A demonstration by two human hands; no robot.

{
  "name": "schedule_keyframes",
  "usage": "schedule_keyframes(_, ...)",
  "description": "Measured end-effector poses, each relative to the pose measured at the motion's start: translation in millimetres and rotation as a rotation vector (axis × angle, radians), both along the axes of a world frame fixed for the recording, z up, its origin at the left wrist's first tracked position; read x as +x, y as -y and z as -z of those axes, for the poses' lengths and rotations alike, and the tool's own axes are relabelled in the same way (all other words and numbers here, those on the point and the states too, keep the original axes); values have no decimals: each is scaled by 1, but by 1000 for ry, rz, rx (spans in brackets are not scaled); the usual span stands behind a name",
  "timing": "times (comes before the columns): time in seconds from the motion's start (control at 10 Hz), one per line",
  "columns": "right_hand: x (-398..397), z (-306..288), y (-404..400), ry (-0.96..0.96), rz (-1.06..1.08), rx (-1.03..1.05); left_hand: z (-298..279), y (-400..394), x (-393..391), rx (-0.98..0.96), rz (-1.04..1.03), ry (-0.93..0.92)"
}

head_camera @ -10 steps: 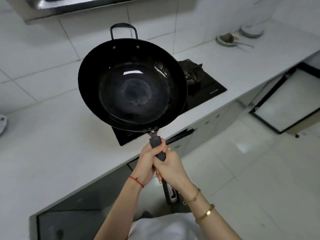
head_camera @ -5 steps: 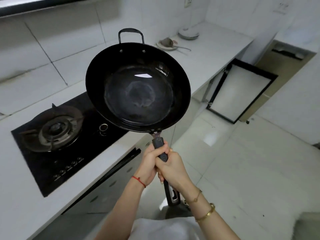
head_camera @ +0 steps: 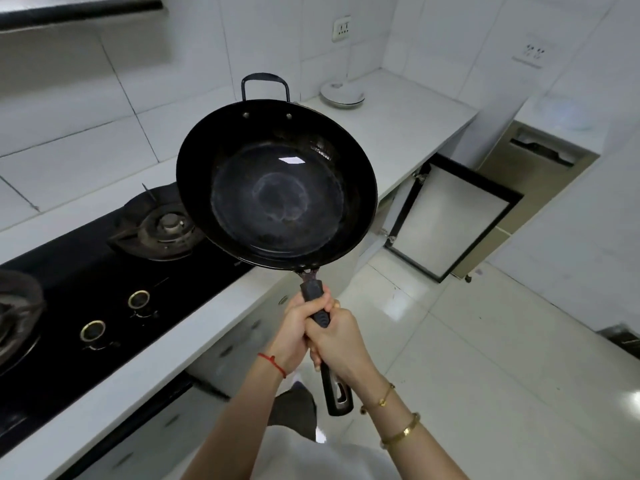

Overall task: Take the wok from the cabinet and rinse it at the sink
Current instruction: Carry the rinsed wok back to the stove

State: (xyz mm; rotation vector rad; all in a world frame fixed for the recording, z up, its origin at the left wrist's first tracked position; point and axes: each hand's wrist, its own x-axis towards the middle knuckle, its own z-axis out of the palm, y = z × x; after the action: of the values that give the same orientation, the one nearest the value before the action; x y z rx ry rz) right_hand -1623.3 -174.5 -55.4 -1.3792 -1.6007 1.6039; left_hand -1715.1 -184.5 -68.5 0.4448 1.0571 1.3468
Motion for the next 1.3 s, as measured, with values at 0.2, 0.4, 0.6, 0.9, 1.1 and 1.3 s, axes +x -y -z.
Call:
schedule_keyframes(0.2, -12, 13, -87, 30, -51, 16, 18, -83, -10, 30, -50, 33)
schedule_keyframes(0.4, -42, 17, -183, 64, -108, 18, 25, -173, -42, 0, -75, 8)
schedule_keyframes(0.6, -81, 29, -261, 153, -180, 135, 23, -242, -69, -34, -205, 63)
schedule_keyframes(0.9, -100, 29, -313, 1169, -707, 454, 24, -301, -86, -128, -343, 270)
schedule_keyframes(1.1, -97, 47, -376, 147, -324, 97, 44, -343, -75, -171, -511, 330)
schedule_keyframes(1.3, -97, 55, -417, 106, -389, 64, 54, -383, -65, -123, -603, 350)
